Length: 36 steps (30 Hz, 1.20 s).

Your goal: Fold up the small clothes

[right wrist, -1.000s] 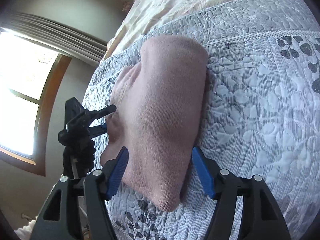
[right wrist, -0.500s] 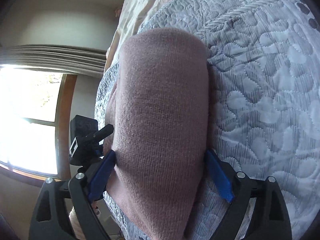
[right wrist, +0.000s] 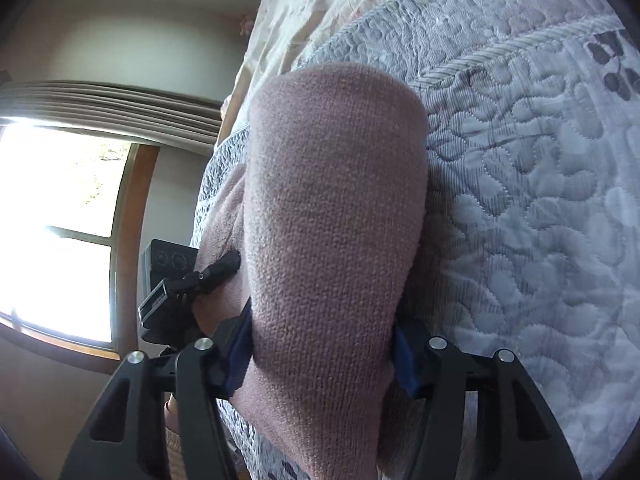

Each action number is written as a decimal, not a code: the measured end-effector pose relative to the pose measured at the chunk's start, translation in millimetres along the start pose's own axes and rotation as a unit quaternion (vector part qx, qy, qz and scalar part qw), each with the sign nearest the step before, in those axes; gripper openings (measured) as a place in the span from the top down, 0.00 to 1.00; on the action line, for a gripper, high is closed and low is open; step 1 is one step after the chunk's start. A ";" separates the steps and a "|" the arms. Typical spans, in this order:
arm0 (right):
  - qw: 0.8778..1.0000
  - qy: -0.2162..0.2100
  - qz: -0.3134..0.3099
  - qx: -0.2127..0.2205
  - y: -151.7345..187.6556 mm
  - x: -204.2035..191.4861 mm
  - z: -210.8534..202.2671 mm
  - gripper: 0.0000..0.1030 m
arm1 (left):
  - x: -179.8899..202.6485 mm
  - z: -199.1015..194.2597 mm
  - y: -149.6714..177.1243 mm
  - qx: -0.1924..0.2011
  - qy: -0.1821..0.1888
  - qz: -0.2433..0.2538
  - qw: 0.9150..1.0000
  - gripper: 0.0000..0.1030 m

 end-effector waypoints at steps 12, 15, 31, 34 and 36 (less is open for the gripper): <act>0.999 0.023 -0.029 0.034 90.8 10.3 -149.6 0.43 | 121.9 56.4 109.0 -0.025 0.042 0.086 0.995 0.57; 0.999 0.031 -0.019 0.036 110.4 28.1 -167.5 0.43 | 130.7 75.2 134.2 -0.036 0.038 0.087 0.995 0.57; 0.997 0.058 0.019 0.037 150.6 93.6 -149.6 0.30 | 63.9 119.1 176.9 -0.047 -0.035 0.052 0.997 0.44; 0.996 0.072 0.020 0.038 154.3 85.6 -152.8 0.28 | 68.7 110.1 177.5 -0.044 -0.063 0.053 0.996 0.40; 0.995 0.087 0.018 0.037 159.8 76.6 -154.3 0.23 | 74.4 99.4 180.2 -0.038 -0.085 0.063 0.994 0.40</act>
Point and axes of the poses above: each gripper's, at about its wrist camera, not at the fingertips, and z roughly the way its jaws point, x to its right, y to its underside, the point moved 5 cm from there along z, roughly the way its jaws point, and after that the axes turned 6 degrees about -x, right-handed, at the moved point
